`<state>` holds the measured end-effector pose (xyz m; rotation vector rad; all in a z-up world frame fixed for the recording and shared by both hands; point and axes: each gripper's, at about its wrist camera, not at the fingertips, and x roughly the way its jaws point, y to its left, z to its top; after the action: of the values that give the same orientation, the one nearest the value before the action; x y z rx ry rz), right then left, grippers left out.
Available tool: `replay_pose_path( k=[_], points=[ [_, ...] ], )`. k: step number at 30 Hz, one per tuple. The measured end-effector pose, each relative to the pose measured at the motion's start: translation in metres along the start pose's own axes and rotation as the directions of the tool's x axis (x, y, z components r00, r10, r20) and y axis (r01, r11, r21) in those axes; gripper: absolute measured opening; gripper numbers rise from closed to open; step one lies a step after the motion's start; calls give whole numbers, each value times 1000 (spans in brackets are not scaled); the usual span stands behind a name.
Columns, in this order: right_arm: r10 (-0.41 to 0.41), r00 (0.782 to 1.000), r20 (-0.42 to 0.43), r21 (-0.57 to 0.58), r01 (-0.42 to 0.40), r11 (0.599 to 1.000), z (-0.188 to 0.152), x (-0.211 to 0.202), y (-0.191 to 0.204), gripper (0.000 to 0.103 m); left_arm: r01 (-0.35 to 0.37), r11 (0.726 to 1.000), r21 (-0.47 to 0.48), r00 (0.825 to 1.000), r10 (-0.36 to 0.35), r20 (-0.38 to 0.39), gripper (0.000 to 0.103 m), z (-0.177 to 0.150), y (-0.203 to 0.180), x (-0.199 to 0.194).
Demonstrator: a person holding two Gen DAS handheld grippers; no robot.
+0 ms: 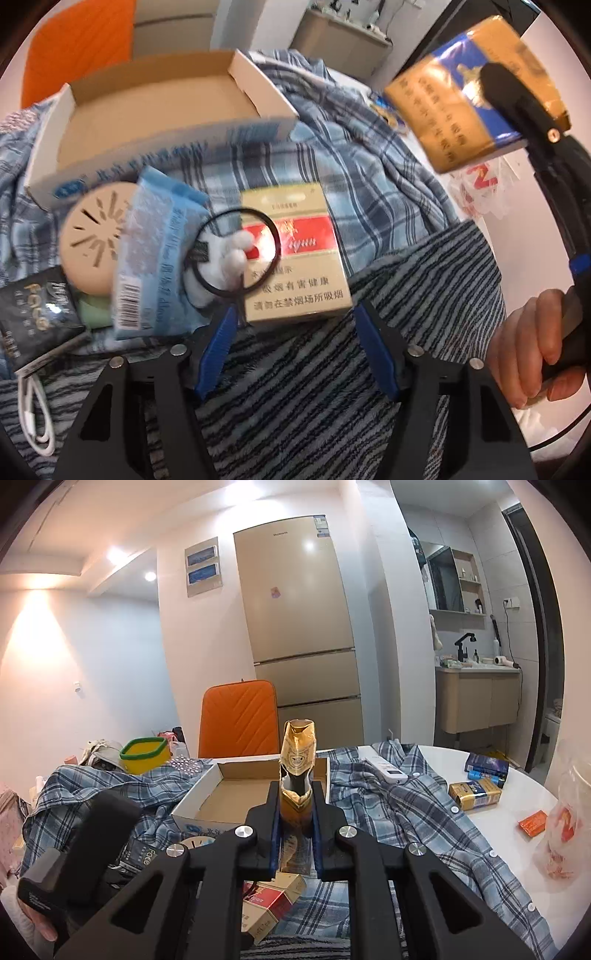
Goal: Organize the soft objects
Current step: 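Grasp the red-and-white Liqun cigarette pack with the left tool while the right tool holds the gold object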
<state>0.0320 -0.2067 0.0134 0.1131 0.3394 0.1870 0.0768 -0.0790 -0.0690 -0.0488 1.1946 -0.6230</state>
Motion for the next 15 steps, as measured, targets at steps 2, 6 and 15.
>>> replay_pose_path(
  k=[2, 6, 15],
  points=[
    [7, 1000, -3, 5, -7, 1000, 0, 0, -1, 14, -7, 1000, -11, 1000, 7, -12, 66, 3, 1, 5],
    [4, 1000, 5, 0, -4, 1000, 0, -3, 0, 14, 2, 1000, -23, 1000, -3, -13, 66, 14, 2, 6],
    [2, 1000, -24, 4, -2, 1000, 0, 4, -2, 14, 13, 1000, -26, 1000, -14, -26, 56, 25, 10, 11]
  ],
)
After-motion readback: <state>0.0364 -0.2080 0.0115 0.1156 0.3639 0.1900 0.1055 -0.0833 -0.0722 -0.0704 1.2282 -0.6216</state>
